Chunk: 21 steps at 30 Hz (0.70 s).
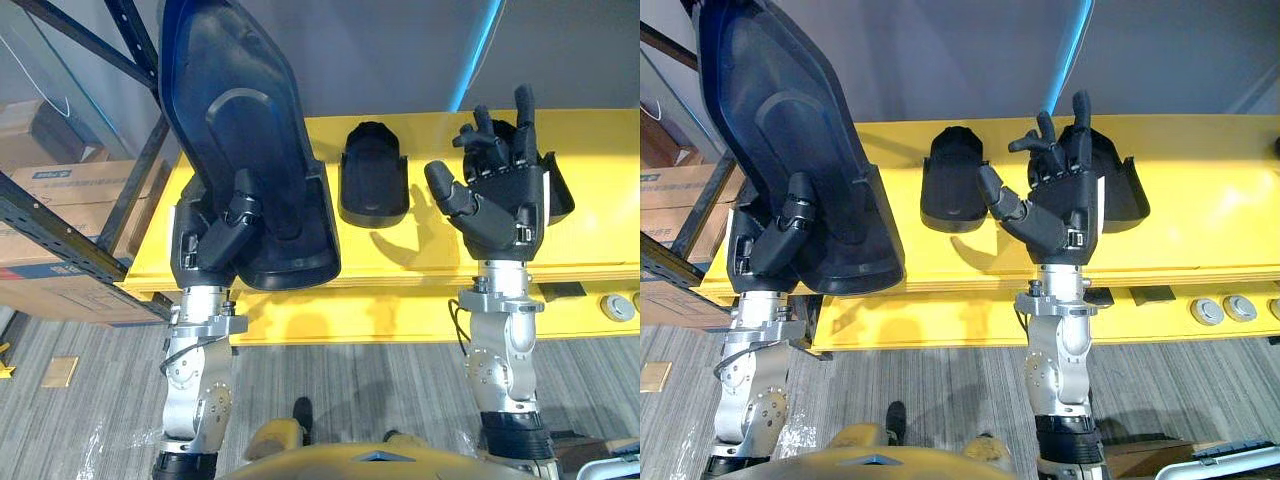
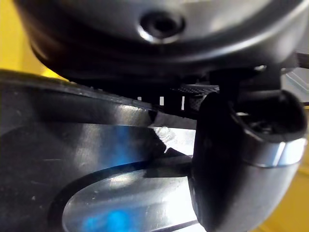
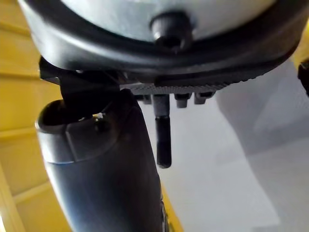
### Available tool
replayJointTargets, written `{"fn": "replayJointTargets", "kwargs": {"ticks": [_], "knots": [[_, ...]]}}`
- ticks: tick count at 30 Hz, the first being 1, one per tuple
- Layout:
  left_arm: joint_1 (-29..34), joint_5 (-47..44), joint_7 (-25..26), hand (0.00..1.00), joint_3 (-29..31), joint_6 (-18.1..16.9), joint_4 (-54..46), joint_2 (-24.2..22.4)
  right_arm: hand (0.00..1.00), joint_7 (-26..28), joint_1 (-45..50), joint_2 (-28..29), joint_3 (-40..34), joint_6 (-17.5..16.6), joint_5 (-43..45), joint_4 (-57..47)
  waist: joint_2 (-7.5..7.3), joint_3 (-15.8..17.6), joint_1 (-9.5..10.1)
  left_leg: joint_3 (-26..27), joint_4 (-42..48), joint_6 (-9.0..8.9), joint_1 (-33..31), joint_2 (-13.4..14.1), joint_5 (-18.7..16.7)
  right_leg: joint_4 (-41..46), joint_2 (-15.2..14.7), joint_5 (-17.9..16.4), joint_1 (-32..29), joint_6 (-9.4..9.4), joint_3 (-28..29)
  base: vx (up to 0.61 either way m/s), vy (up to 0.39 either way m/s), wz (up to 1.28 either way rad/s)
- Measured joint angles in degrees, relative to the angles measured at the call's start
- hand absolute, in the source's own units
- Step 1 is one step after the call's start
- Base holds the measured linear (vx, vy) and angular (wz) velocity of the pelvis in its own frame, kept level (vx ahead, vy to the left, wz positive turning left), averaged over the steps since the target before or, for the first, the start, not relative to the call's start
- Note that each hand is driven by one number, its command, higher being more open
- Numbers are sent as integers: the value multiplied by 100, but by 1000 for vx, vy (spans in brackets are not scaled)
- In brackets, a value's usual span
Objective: Walk over and take three plastic housings, then place them on the shelf
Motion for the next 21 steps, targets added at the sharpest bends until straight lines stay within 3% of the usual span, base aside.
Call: {"fn": "replayJointTargets", "kwargs": {"ticks": [3, 4, 5, 7, 8, 9, 10, 11, 13, 16, 19, 20, 21], "knots": [[243, -10, 65, 0, 70, 4, 53, -84, 100, 137, -4, 1, 167, 12, 33, 10, 58, 25, 37, 16, 58, -27, -28, 70, -61, 85, -8, -67, 2, -61, 38, -111, 21, -2], [240, -11, 93, 0, 62, 10, 150, -116, 100, 181, -3, 23, 196, 12, 33, 9, 44, 64, 63, 166, 181, 10, -46, 138, -241, 162, -82, -87, 15, -16, -25, -128, 68, 15], [228, 1, 101, 0, 52, 12, 295, -102, 100, 185, -2, 46, 235, 13, 41, 8, 28, 80, 47, 305, 765, 200, -240, 321, -375, 348, -221, -125, 16, 31, -88, -95, 72, 15], [228, 14, 113, 0, 53, 11, 449, -83, 100, 186, -13, 34, 236, 11, 63, 1, -8, 90, 7, 302, 1224, 154, -335, 500, -426, 584, -420, -259, -24, 123, -82, -66, 89, 11], [227, 47, 112, 0, 44, 10, 612, -90, 100, 203, -21, -13, 241, 5, 212, -1, 4, 81, -33, 309, 1443, 96, -329, 659, -453, 846, -613, -397, -103, 266, -84, -93, 223, 11], [224, 86, 105, 0, 15, 12, 723, -92, 100, 203, -21, -59, 227, -28, 332, 2, 91, 26, -49, 289, 1491, 29, -291, 778, -462, 989, -754, -479, -146, 367, -63, -60, 368, 11], [222, 87, 50, 0, -13, 24, 807, -94, 100, 201, -21, -81, 204, -135, 465, 10, 202, -30, -62, 314, 1356, -344, -159, 804, -685, 1074, -956, -493, -150, 560, -9, 15, 507, 12], [180, 86, -17, 0, -3, 59, 832, -47, 100, 194, -22, -35, 197, -299, 559, 78, 185, -40, -54, 422, 1364, -450, -145, 578, -890, 1035, -1182, -406, -106, 715, 47, 63, 462, 9], [155, 83, -89, 0, 76, 148, 817, 26, 100, 145, -27, 59, 294, -333, 638, 219, 183, -51, -4, 524, 1694, -190, -344, 360, -1092, 740, -1360, -26, -27, 729, 128, 43, 433, 4], [184, 96, -175, 0, 359, 421, 828, 233, 100, 141, -30, 149, 664, -281, 653, 571, 69, -11, 159, 670, 1631, 6, -307, 337, -1151, 605, -1338, 669, -139, 510, 118, -26, 421, -17], [221, 82, -380, 0, 435, 407, 802, 499, 100, 162, -37, 248, 826, -262, 641, 501, -9, -51, 154, 658, 1065, 66, -111, 297, -913, 442, -904, 621, -144, 493, 120, -5, 181, 6], [205, 88, -449, 0, 421, 403, 711, 556, 100, 173, -58, 247, 805, -264, 642, 397, -102, -107, 136, 653, 784, 91, -95, 204, -748, 260, -732, 589, -164, 395, -7, -2, 82, 8], [193, 86, -454, 0, 422, 401, 696, 555, 100, 178, -58, 246, 789, -264, 642, 366, -119, -117, 127, 657, 734, 98, -96, 184, -720, 204, -725, 582, -159, 372, -56, -5, 42, 5]]}}
